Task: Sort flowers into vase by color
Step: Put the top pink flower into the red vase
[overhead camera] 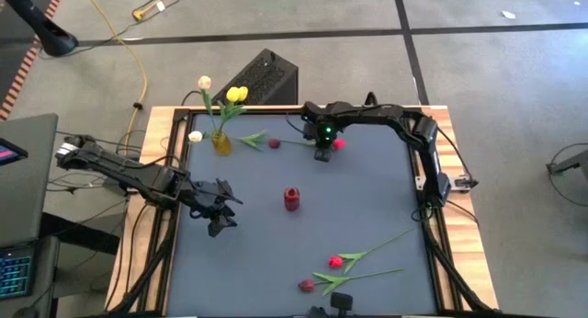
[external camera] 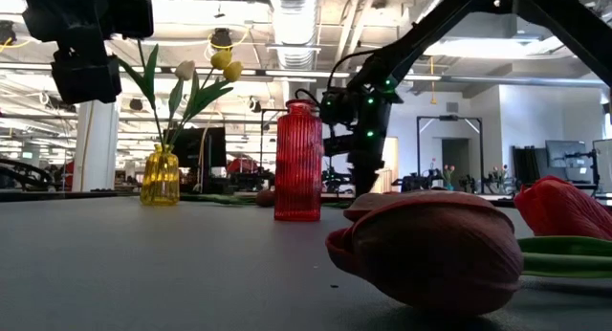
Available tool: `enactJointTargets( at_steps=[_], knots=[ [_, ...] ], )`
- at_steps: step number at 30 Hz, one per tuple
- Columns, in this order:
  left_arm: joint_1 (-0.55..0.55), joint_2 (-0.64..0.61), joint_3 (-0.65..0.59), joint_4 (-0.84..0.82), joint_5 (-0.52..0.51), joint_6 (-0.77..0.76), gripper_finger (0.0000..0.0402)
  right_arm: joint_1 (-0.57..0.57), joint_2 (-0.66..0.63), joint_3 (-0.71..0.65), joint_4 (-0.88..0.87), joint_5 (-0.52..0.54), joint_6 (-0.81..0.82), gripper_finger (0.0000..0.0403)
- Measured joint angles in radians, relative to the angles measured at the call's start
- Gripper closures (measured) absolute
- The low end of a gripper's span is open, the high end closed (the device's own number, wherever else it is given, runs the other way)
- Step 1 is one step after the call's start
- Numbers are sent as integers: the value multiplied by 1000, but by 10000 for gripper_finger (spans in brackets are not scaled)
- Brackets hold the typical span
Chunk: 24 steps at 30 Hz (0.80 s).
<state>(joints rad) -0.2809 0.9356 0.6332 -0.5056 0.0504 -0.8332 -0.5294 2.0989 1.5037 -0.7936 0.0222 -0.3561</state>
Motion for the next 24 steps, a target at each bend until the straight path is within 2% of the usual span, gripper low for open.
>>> enactJointTargets(
  at_steps=[3,6,11,18,24],
  knots=[
    [-13,0,0,0,-12,-1,210,0,-58,-5,-101,96,7,375],
    [-16,0,0,0,-12,1,210,-5,-140,9,-190,242,-17,364],
    [-15,0,0,0,-14,28,210,-9,-262,4,-332,396,-75,377],
    [-15,0,0,23,-14,39,210,12,-443,7,-394,403,-168,374],
    [-14,0,0,75,-17,58,210,105,-573,8,-410,402,-350,380]
  ],
)
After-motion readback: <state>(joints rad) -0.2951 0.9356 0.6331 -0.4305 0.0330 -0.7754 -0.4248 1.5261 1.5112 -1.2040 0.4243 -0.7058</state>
